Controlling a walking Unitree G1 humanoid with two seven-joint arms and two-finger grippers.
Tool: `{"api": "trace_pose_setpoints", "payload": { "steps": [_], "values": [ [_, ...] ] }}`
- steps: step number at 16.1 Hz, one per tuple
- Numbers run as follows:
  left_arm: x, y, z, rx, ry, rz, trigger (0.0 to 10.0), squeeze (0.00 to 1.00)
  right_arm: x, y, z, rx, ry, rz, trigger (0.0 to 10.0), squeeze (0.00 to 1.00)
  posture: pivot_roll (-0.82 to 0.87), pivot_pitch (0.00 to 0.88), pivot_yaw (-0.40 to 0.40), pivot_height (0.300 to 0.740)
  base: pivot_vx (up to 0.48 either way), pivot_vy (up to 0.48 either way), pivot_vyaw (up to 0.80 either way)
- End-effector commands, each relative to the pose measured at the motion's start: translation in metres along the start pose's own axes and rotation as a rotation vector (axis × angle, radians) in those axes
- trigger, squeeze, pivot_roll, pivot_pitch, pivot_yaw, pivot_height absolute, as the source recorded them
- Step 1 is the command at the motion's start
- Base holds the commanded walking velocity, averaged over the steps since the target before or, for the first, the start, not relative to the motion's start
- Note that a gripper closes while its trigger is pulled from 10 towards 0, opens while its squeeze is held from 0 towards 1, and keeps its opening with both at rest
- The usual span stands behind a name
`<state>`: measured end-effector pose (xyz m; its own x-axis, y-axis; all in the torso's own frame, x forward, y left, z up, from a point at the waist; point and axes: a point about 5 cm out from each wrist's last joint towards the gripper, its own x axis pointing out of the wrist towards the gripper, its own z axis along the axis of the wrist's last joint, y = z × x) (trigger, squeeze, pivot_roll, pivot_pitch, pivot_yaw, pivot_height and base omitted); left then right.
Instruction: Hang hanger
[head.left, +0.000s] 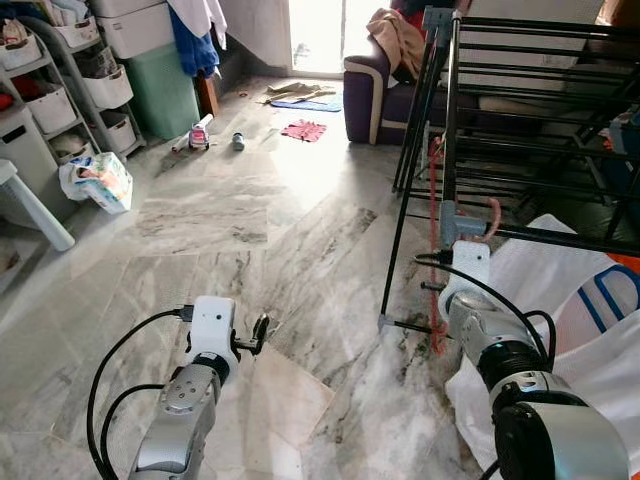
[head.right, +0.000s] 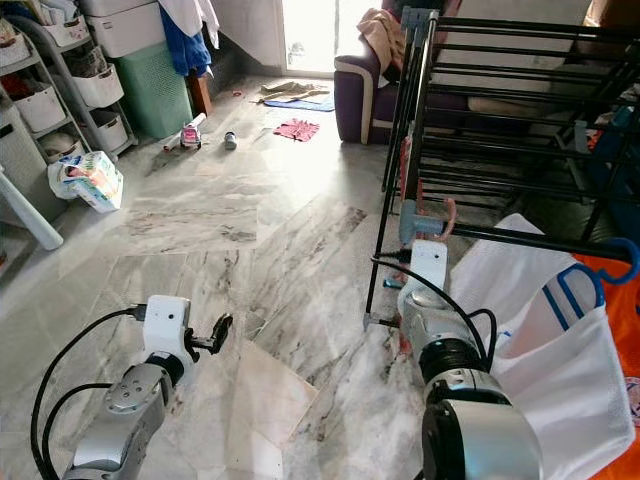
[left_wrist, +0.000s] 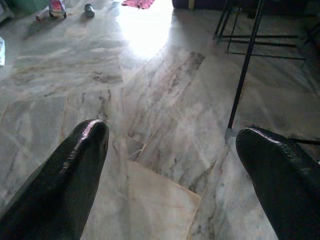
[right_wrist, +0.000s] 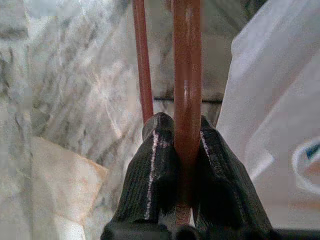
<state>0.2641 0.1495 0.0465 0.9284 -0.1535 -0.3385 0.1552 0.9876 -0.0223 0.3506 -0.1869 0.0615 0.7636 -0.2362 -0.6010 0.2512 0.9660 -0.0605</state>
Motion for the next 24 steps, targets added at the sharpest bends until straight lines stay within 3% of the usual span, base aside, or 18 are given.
{"api": "trace_pose_setpoints", "payload": {
  "steps": [1, 2, 6, 7, 12, 16, 20, 24],
  "values": [
    [-0.001, 0.0, 0.003, 0.006, -0.002, -0.015, 10.0, 0.0, 0.001, -0.005, -0.001, 0.007, 0.015, -0.02, 10.0, 0.0, 0.04, 0.0, 0.014, 0.74, 0.0, 0.0, 0.0],
    [0.0, -0.004, 0.003, 0.005, 0.003, -0.039, 10.0, 0.0, 0.002, -0.009, -0.016, 0.005, 0.052, -0.034, 10.0, 0.0, 0.03, 0.0, 0.021, 0.74, 0.0, 0.0, 0.0],
    [0.001, -0.007, 0.003, 0.01, 0.016, -0.058, 10.0, 0.0, 0.003, -0.017, -0.03, 0.039, 0.076, -0.042, 10.0, 0.0, 0.02, 0.0, 0.027, 0.74, 0.0, 0.0, 0.0],
    [0.002, -0.009, 0.003, 0.012, 0.017, -0.062, 10.0, 0.0, 0.004, -0.017, -0.03, 0.043, 0.07, -0.036, 10.0, 1.0, 0.02, 0.0, 0.026, 0.74, 0.0, 0.0, 0.0],
    [0.001, -0.008, 0.007, 0.02, -0.014, -0.027, 10.0, 0.0, 0.002, -0.015, -0.028, -0.03, -0.007, -0.017, 10.0, 1.0, 0.02, 0.0, 0.016, 0.74, 0.0, 0.0, 0.0],
    [-0.001, -0.006, 0.005, 0.044, -0.02, 0.001, 10.0, 0.0, 0.0, -0.02, -0.043, -0.08, -0.045, -0.024, 10.0, 1.0, 0.02, 0.0, 0.016, 0.74, 0.0, 0.0, 0.0],
    [-0.004, -0.003, 0.012, 0.06, -0.06, 0.036, 10.0, 0.0, -0.011, -0.024, -0.045, -0.169, -0.171, -0.014, 10.0, 1.0, 0.01, 0.0, 0.016, 0.74, 0.0, 0.0, 0.0],
    [-0.005, -0.006, 0.023, 0.072, -0.105, 0.033, 10.0, 0.0, -0.033, -0.035, -0.047, -0.226, -0.292, -0.034, 10.0, 1.0, 0.01, 0.0, 0.016, 0.74, 0.0, 0.0, 0.0]
  ]
}}
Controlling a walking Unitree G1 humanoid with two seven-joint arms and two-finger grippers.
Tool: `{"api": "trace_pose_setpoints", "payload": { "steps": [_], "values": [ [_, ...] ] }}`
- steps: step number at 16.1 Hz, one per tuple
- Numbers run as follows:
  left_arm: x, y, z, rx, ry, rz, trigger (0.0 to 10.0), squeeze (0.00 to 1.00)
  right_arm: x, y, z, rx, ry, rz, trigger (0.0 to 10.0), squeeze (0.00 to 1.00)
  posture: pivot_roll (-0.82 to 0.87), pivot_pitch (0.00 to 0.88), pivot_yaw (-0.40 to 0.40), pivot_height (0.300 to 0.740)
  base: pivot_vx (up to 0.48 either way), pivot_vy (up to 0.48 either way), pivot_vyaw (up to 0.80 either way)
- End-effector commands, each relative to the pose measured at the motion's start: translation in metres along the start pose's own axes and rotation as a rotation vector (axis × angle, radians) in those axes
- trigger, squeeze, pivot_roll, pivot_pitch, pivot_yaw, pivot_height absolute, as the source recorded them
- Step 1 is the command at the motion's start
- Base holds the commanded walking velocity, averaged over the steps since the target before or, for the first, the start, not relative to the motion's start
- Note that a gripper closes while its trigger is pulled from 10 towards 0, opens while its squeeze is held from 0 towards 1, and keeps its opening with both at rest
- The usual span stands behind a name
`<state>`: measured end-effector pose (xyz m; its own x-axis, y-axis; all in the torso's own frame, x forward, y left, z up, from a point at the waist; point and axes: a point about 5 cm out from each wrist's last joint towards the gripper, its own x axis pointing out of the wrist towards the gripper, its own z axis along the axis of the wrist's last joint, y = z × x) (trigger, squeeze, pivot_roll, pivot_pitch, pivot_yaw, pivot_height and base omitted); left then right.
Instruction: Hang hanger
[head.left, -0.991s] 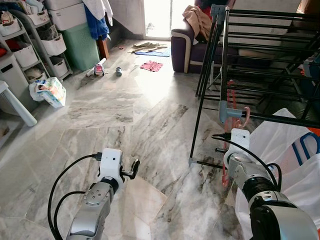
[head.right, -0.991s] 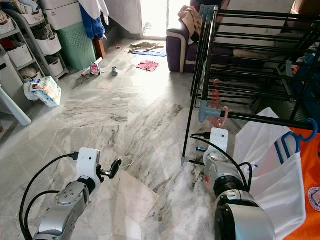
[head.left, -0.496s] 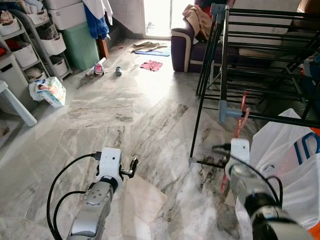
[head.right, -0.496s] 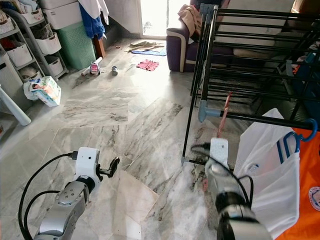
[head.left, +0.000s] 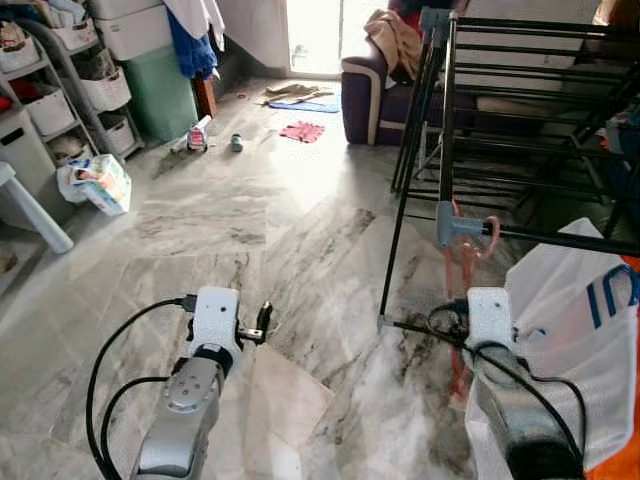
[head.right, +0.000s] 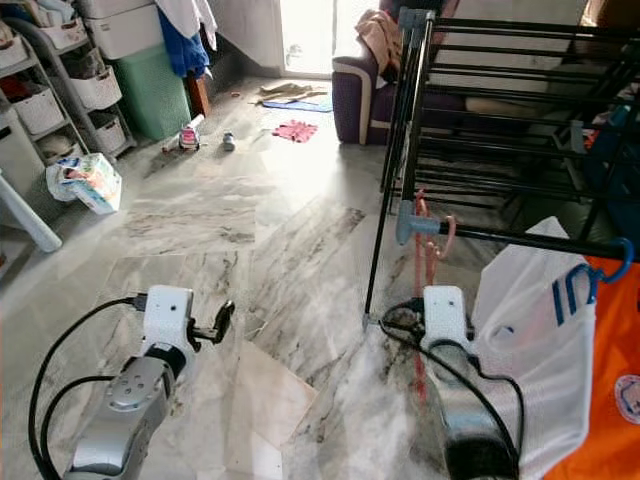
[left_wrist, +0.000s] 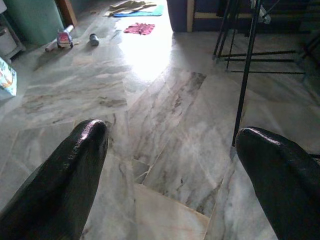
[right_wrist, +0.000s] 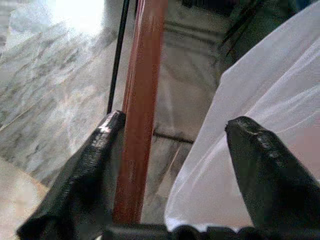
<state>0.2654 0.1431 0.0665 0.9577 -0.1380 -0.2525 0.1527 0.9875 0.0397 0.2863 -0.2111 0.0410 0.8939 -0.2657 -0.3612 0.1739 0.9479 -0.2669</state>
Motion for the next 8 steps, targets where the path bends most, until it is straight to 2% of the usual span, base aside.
{"api": "trace_pose_setpoints", "payload": {
  "steps": [1, 4, 7, 8],
  "values": [
    [0.0, 0.001, 0.004, 0.014, -0.015, 0.012, 10.0, 0.0, -0.003, 0.001, 0.006, -0.01, -0.031, 0.004, 10.0, 1.0, 0.01, 0.0, 0.016, 0.74, 0.0, 0.0, 0.0],
    [-0.001, 0.001, 0.001, 0.017, -0.011, 0.014, 10.0, 0.0, -0.018, 0.0, 0.004, -0.044, -0.075, 0.027, 10.0, 1.0, 0.0, 0.0, 0.015, 0.74, 0.0, 0.0, 0.0],
    [0.0, -0.001, 0.002, 0.015, -0.012, 0.011, 10.0, 0.0, -0.022, 0.0, 0.005, -0.043, -0.075, 0.033, 10.0, 1.0, 0.0, 0.0, 0.016, 0.74, 0.0, 0.0, 0.0],
    [0.0, -0.001, 0.002, 0.015, -0.012, 0.01, 10.0, 0.0, -0.022, -0.001, 0.007, -0.044, -0.079, 0.032, 10.0, 1.0, 0.0, 0.0, 0.016, 0.74, -0.251, 0.0, 0.0]
  ]
}}
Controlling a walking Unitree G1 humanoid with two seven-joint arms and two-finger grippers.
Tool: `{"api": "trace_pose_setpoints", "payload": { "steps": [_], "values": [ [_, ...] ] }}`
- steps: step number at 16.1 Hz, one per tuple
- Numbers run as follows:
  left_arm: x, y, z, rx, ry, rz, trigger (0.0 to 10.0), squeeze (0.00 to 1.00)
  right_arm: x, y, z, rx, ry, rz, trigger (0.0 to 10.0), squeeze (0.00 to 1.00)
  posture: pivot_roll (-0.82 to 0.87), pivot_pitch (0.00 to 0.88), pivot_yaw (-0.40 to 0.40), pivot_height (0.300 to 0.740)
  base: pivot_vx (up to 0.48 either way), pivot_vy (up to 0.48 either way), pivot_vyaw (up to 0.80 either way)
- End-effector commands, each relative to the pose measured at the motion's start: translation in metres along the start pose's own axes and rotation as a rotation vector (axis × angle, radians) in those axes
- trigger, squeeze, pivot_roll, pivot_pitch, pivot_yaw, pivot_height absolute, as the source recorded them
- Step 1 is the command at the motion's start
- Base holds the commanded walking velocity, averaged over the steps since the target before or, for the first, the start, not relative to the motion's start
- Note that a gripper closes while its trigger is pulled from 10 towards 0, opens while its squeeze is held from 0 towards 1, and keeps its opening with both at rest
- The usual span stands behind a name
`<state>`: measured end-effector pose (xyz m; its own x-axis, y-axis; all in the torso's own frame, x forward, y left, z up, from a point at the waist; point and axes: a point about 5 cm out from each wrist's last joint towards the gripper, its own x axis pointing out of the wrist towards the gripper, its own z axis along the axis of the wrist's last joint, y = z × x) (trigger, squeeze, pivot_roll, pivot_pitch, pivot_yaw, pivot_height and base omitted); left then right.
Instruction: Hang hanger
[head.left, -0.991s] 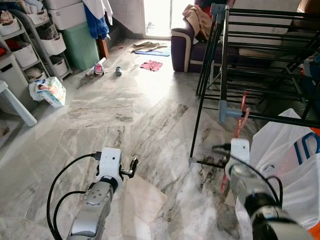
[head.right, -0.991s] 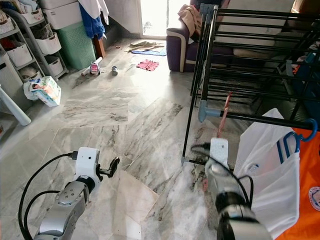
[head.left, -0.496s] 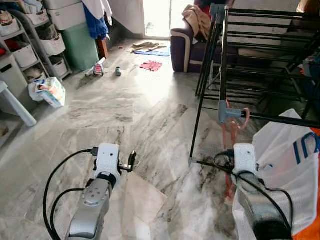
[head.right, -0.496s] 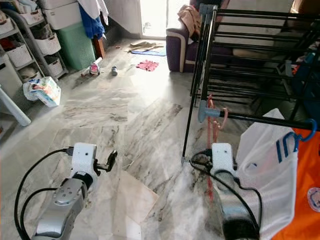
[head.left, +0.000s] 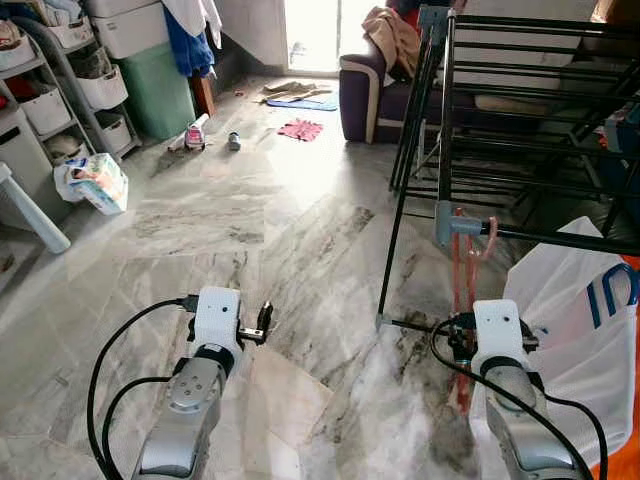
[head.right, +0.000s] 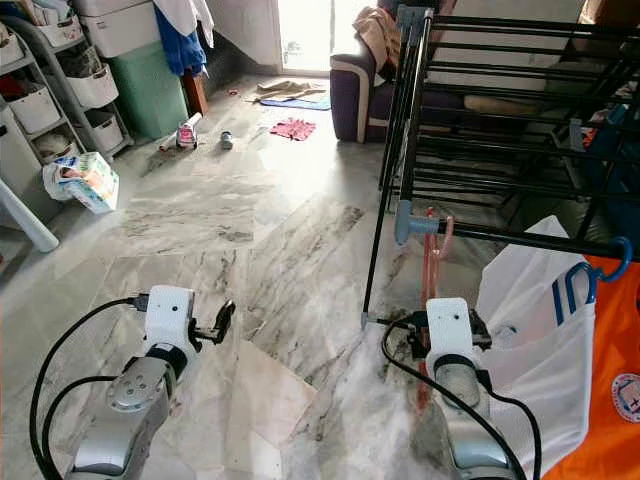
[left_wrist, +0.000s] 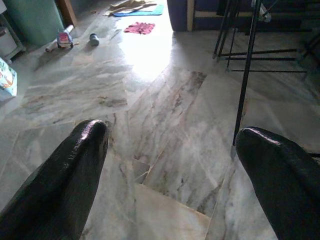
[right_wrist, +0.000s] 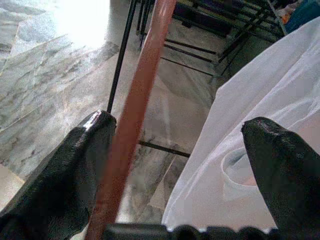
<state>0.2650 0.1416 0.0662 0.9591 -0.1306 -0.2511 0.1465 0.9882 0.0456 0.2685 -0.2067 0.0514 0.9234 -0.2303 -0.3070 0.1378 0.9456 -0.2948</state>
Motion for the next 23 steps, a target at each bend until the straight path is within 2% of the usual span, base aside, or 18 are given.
{"api": "trace_pose_setpoints", "payload": {
  "steps": [1, 17, 18, 19, 20, 21, 23],
  "values": [
    [0.0, 0.0, 0.002, 0.01, -0.012, 0.003, 10.0, 0.0, -0.001, 0.001, 0.004, -0.005, -0.012, 0.009, 10.0, 1.0, 0.0, 0.0, 0.016, 0.74, -0.251, 0.0, 0.0],
    [0.004, 0.0, 0.003, 0.019, -0.018, 0.0, 10.0, 0.0, -0.001, 0.009, 0.011, 0.022, -0.028, 0.063, 10.0, 1.0, 0.0, 0.0, 0.016, 0.74, -0.319, 0.0, 0.0],
    [0.004, 0.0, 0.003, 0.019, -0.017, 0.001, 10.0, 0.0, -0.001, 0.01, 0.011, 0.02, -0.031, 0.068, 10.0, 0.97, 0.0, 0.0, 0.016, 0.74, -0.33, 0.0, 0.0],
    [0.003, 0.0, 0.002, 0.02, -0.015, 0.001, 10.0, 0.0, -0.002, 0.011, 0.011, 0.014, -0.033, 0.07, 10.0, 0.74, 0.0, 0.0, 0.015, 0.74, -0.334, 0.0, 0.0],
    [0.003, 0.0, 0.001, 0.021, -0.012, 0.001, 10.0, 0.0, -0.001, 0.012, 0.011, 0.018, -0.031, 0.074, 10.0, 0.25, 0.0, 0.0, 0.015, 0.74, -0.334, 0.0, 0.0],
    [0.003, 0.0, 0.001, 0.019, -0.012, 0.001, 10.0, 0.0, -0.001, 0.013, 0.012, 0.021, -0.033, 0.081, 10.0, 0.0, 0.0, 0.0, 0.014, 0.74, -0.33, 0.0, 0.0],
    [0.003, 0.0, 0.001, 0.016, -0.02, 0.009, 10.0, 0.0, 0.0, 0.013, 0.013, 0.027, -0.033, 0.091, 10.0, 0.0, 0.0, 0.0, 0.012, 0.74, -0.156, 0.0, 0.0]
  ]
}}
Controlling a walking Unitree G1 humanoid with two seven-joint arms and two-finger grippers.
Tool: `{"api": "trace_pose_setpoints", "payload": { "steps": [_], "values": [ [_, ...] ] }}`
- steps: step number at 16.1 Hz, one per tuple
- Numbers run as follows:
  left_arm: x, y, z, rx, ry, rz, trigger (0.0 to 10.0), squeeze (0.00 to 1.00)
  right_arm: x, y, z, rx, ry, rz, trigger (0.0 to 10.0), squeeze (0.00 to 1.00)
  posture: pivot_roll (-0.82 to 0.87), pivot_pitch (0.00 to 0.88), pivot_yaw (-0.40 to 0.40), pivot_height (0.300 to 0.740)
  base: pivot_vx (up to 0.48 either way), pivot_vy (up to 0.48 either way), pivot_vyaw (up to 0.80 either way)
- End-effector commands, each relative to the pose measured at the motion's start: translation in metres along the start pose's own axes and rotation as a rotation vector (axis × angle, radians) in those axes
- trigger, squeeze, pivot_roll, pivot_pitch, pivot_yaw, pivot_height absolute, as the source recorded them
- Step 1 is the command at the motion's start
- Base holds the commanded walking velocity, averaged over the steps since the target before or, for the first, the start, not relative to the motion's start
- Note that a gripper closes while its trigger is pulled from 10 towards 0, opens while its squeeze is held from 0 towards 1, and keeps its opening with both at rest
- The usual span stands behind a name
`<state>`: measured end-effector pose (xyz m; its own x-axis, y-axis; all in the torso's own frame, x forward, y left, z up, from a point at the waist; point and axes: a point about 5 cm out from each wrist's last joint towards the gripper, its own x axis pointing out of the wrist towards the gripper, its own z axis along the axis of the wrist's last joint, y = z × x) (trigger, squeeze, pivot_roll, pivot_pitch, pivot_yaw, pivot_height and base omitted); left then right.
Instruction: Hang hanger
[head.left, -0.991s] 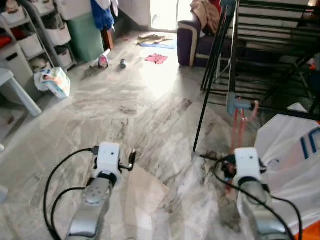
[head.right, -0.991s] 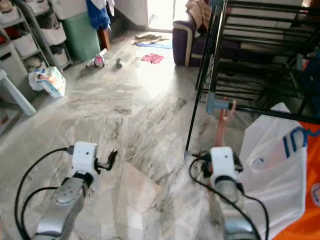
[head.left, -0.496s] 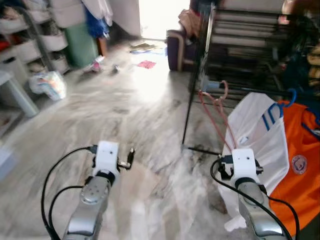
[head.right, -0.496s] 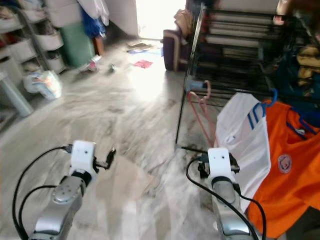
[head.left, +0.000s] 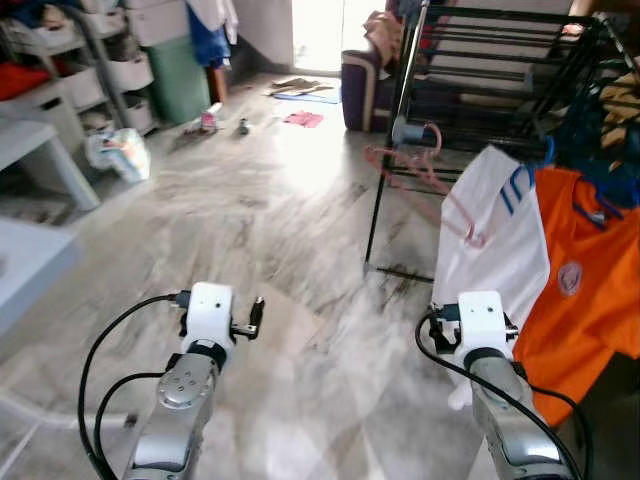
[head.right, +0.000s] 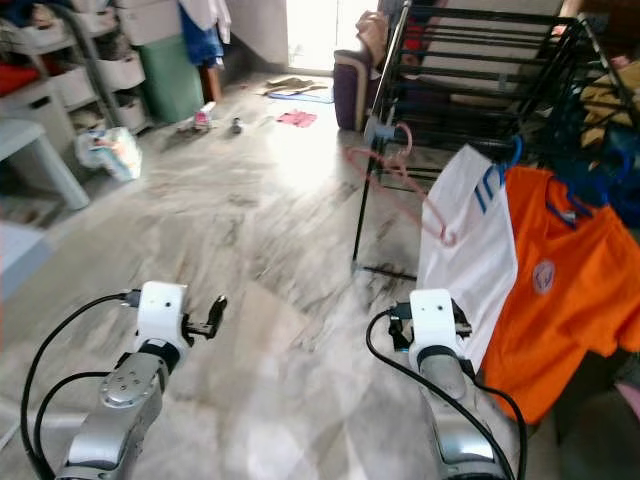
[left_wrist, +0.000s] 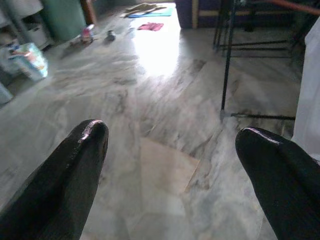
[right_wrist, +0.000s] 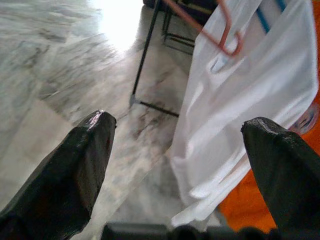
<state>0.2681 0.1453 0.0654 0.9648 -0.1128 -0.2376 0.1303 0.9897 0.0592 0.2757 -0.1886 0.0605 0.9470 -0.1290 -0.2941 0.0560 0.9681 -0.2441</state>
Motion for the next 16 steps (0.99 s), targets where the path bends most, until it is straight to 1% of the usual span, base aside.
{"api": "trace_pose_setpoints", "payload": {
  "steps": [1, 3, 6, 8, 10, 16],
  "values": [
    [0.001, -0.004, 0.002, 0.011, -0.01, -0.002, 10.0, 0.0, 0.0, -0.002, -0.002, 0.005, 0.009, -0.001, 10.0, 0.0, 0.0, 0.0, 0.012, 0.74, 0.0, 0.0, 0.0],
    [0.002, 0.0, 0.003, 0.025, -0.02, 0.046, 10.0, 0.0, 0.0, 0.0, 0.001, -0.017, -0.005, 0.017, 10.0, 0.0, 0.0, 0.0, 0.009, 0.74, 0.0, 0.0, 0.0],
    [0.002, 0.007, 0.005, 0.046, -0.034, 0.109, 10.0, 0.0, 0.0, 0.0, 0.0, -0.02, -0.003, 0.022, 10.0, 0.0, 0.0, 0.0, 0.006, 0.74, 0.0, 0.0, 0.72],
    [0.002, 0.015, 0.006, 0.083, -0.048, 0.172, 10.0, 0.0, 0.0, 0.0, 0.0, -0.017, -0.003, 0.026, 10.0, 0.0, 0.0, 0.0, 0.005, 0.74, 0.0, 0.0, 0.8],
    [0.002, 0.018, 0.005, 0.092, -0.041, 0.197, 10.0, 0.0, 0.001, 0.001, 0.002, -0.014, -0.006, 0.033, 10.0, 0.0, 0.0, 0.0, 0.003, 0.74, 0.0, 0.0, 0.8],
    [0.002, 0.019, 0.004, 0.119, -0.043, 0.209, 10.0, 0.0, 0.001, 0.004, 0.003, 0.006, -0.011, 0.043, 10.0, 0.0, 0.0, 0.0, 0.008, 0.74, 0.0, 0.0, 0.8]
  ]
}}
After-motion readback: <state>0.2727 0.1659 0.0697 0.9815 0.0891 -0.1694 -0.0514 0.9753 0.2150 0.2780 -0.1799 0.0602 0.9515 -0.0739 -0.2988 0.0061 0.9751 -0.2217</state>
